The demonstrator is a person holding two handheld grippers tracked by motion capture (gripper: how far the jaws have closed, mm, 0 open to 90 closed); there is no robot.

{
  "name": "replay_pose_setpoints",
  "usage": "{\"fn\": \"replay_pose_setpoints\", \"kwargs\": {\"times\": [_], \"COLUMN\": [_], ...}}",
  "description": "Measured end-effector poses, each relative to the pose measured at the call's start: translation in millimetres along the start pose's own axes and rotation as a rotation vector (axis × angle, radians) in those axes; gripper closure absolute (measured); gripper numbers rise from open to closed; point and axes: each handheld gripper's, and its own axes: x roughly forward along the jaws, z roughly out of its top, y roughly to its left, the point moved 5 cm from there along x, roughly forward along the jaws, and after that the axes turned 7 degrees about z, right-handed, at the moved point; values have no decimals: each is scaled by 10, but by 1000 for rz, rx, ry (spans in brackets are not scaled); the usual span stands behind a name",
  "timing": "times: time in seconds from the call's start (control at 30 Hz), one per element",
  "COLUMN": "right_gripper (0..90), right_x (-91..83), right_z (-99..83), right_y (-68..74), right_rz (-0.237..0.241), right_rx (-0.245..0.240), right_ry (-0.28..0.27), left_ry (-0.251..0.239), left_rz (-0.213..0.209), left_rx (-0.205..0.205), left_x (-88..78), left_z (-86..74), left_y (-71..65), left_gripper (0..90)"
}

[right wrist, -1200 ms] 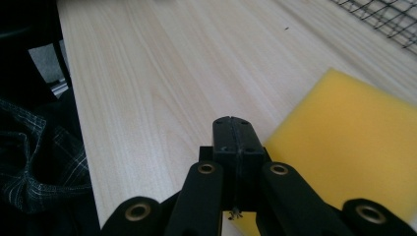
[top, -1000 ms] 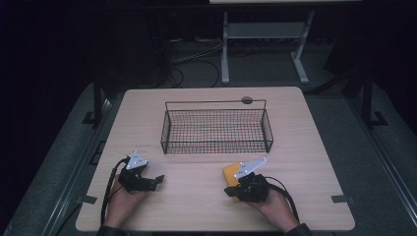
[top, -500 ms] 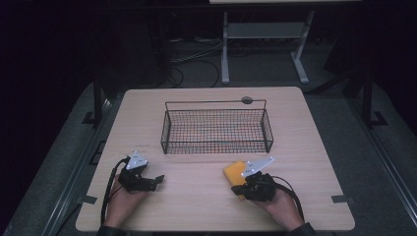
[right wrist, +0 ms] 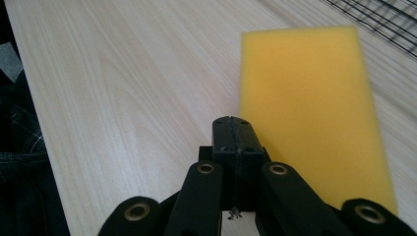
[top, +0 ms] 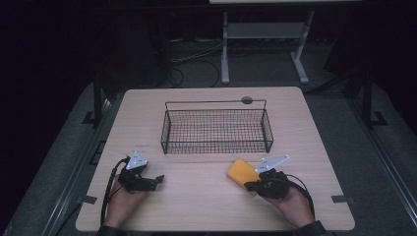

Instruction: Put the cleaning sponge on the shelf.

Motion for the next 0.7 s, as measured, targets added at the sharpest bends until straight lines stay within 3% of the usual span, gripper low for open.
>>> {"fn": "replay_pose_setpoints", "kwargs": {"times": [0.37, 0.57, 0.7], "right_gripper": [885, 770, 638], "right_x": [-150, -205, -211], "right_z": [-35, 18, 56], "right_y": [-66, -121, -168], "right_rz": [-5, -24, -45], "right_rx": [8, 18, 20], "right_ry": [-35, -30, -20], "left_ry": [2, -1, 0], "left_rz": [0, 0, -1], "left_rx": [3, -1, -1], "left_x": [-1, 1, 1], "left_z": [-1, 1, 1], "left_y": [2, 0, 1], "left_gripper": [131, 131, 131]}}
